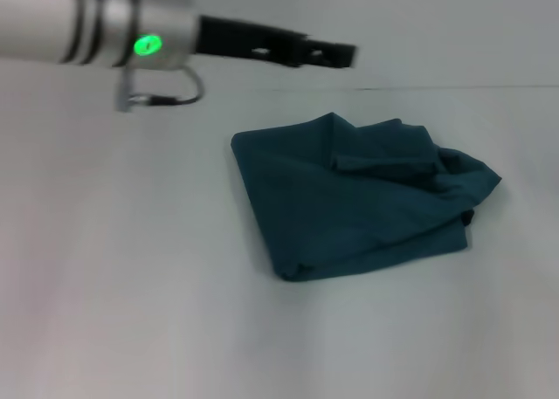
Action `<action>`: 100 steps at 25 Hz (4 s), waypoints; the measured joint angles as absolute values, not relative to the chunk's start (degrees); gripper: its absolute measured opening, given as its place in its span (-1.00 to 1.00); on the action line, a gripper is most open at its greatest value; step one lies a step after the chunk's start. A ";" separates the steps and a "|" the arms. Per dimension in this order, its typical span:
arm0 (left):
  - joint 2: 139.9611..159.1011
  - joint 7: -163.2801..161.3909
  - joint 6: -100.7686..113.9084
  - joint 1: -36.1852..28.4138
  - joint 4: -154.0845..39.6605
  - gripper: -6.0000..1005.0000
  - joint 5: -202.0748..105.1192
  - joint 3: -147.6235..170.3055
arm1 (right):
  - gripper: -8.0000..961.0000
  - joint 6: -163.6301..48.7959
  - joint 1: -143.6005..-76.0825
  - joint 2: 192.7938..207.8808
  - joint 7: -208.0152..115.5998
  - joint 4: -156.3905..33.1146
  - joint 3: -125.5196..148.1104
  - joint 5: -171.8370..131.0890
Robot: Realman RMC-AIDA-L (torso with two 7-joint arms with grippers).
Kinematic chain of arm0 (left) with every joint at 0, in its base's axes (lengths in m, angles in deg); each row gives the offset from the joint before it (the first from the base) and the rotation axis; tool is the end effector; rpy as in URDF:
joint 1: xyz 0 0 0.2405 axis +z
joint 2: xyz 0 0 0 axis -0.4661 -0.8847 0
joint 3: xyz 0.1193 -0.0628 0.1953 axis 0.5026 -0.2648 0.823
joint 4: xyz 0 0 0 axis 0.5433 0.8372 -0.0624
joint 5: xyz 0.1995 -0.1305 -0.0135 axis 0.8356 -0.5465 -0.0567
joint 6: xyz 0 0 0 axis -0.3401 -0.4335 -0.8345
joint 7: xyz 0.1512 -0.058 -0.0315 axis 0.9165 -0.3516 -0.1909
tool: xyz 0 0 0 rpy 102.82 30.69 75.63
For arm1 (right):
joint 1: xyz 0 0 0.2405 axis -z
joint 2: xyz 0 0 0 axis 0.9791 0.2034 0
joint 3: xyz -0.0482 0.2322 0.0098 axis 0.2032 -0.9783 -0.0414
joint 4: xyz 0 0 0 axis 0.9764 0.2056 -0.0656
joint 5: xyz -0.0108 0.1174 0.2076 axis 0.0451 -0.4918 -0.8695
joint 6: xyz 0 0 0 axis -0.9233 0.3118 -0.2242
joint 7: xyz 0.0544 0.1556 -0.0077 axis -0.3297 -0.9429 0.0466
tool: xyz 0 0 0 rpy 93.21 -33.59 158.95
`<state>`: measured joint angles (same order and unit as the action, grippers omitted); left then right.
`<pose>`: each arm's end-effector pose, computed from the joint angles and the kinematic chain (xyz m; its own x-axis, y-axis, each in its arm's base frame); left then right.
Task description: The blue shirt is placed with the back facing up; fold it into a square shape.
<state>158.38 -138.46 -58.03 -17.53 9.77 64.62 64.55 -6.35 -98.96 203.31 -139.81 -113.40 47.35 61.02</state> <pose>-0.0642 0.4466 0.0155 0.7191 0.5182 0.4630 0.6579 -0.7221 -0.2138 0.3021 0.4128 0.1324 0.6316 -0.2706 -0.7265 -0.7629 -0.3839 -0.5203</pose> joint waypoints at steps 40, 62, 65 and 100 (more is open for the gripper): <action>153.37 -107.92 -69.80 1.30 -9.92 0.81 51.53 49.11 | 0.70 -8.10 -126.01 208.14 -174.79 -113.68 85.12 124.40; 153.86 -107.60 -67.81 1.42 -10.64 0.78 51.29 49.02 | -0.92 -11.09 -126.41 207.42 -171.82 -108.93 82.22 116.92; 153.89 -107.59 -67.70 1.42 -10.76 0.78 51.27 49.03 | -0.98 -10.90 -126.38 207.42 -172.12 -108.91 79.15 116.82; 154.68 -106.17 -67.76 1.33 -11.05 0.73 51.69 49.56 | -0.98 -31.82 -128.20 206.70 -183.91 -95.84 65.30 124.20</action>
<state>154.68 -106.17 -67.76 1.33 -11.05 51.69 49.56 -31.82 -128.20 206.70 -183.91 -95.84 65.30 124.20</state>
